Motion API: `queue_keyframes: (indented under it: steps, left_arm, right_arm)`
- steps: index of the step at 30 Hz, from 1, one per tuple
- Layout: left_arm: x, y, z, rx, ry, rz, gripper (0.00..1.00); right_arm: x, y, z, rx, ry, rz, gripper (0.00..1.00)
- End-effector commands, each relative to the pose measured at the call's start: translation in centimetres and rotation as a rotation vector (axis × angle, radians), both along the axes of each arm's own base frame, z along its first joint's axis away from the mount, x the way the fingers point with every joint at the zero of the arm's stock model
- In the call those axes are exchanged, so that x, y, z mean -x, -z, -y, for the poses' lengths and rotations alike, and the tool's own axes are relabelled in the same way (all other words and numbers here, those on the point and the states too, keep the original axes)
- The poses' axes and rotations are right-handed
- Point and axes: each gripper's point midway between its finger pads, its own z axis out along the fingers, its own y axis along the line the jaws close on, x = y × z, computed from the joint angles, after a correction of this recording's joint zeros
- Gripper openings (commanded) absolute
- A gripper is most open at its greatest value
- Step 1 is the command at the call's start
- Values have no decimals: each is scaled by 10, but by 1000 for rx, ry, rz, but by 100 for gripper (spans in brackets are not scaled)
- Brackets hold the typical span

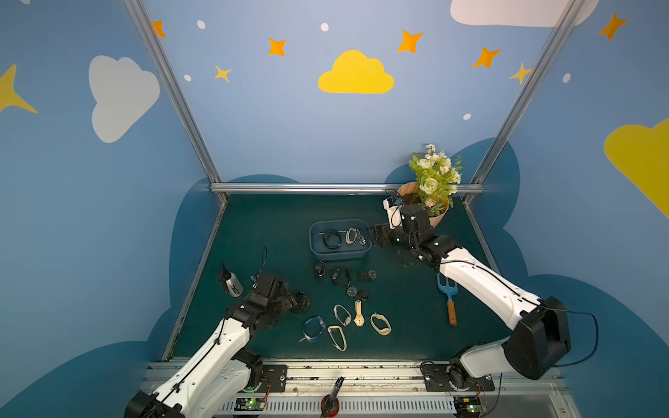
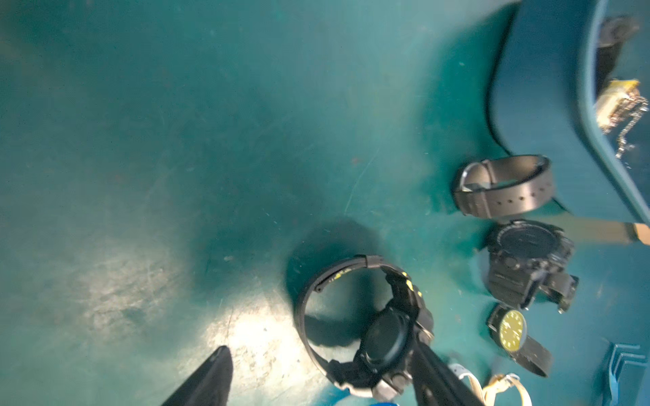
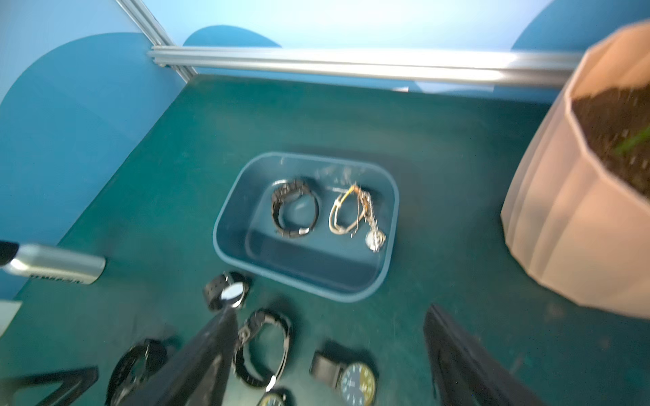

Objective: Put the watch into the storage box
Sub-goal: Place the watch in the storage box, then pick up the watch at the center of the board.

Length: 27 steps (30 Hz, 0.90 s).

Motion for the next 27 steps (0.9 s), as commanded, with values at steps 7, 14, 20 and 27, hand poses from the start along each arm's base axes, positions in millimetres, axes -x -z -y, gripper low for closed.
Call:
queue_keyframes:
  steps: [7, 14, 20, 27]
  left_arm:
    - [-7, 20, 8, 0, 11, -82, 63]
    - [-12, 35, 10, -15, 14, -137, 42]
    - [-17, 40, 13, -18, 15, -148, 29]
    - [-22, 35, 15, -13, 16, -132, 9]
  right_arm:
    - [52, 16, -5, -35, -59, -64, 84]
    - [64, 26, -6, -27, -63, -92, 84]
    - [64, 26, -5, -21, -56, -83, 84]
    - [63, 29, -9, -25, -65, -94, 84]
